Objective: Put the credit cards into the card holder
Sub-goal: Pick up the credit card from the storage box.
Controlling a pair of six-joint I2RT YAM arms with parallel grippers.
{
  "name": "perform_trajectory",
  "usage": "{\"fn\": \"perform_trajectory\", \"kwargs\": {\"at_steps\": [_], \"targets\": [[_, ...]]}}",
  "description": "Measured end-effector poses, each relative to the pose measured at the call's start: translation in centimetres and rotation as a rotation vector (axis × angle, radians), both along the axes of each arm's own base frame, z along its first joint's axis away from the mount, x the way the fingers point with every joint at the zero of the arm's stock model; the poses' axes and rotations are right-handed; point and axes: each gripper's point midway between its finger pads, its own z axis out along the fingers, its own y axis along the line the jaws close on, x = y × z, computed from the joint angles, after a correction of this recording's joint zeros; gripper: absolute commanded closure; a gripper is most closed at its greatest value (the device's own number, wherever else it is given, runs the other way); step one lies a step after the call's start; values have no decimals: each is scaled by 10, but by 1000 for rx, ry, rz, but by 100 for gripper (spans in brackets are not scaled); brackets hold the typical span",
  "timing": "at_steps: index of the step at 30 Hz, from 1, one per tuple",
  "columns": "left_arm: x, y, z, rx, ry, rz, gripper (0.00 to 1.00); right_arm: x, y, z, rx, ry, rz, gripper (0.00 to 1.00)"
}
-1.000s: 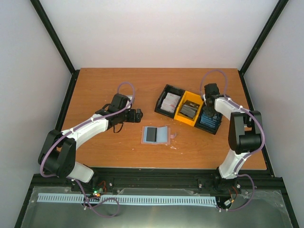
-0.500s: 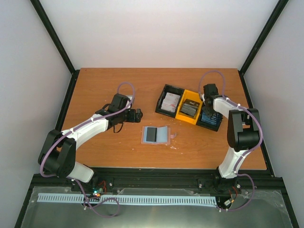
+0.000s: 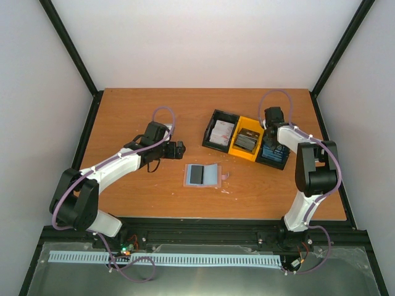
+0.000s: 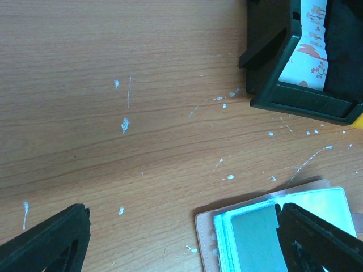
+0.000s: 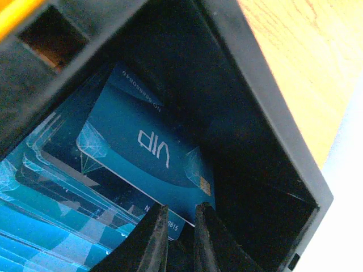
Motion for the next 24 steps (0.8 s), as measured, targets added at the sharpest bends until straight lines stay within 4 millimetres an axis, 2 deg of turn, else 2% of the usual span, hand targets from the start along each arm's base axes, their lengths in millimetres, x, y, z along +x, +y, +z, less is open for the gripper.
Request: {"fn": "perform_trajectory", "kwargs": {"at_steps": [11, 15, 20, 24], "targets": [[0, 0, 0, 2, -1, 2, 9, 16, -4, 9, -45, -63, 24, 76], [0, 0, 0, 2, -1, 2, 9, 19, -3, 3, -49, -62, 33, 74], [0, 1, 0, 3, -1, 3, 9, 19, -3, -8, -51, -37, 39, 66], [0, 1, -1, 4, 1, 3, 9, 19, -2, -9, -43, -33, 41, 62]]}}
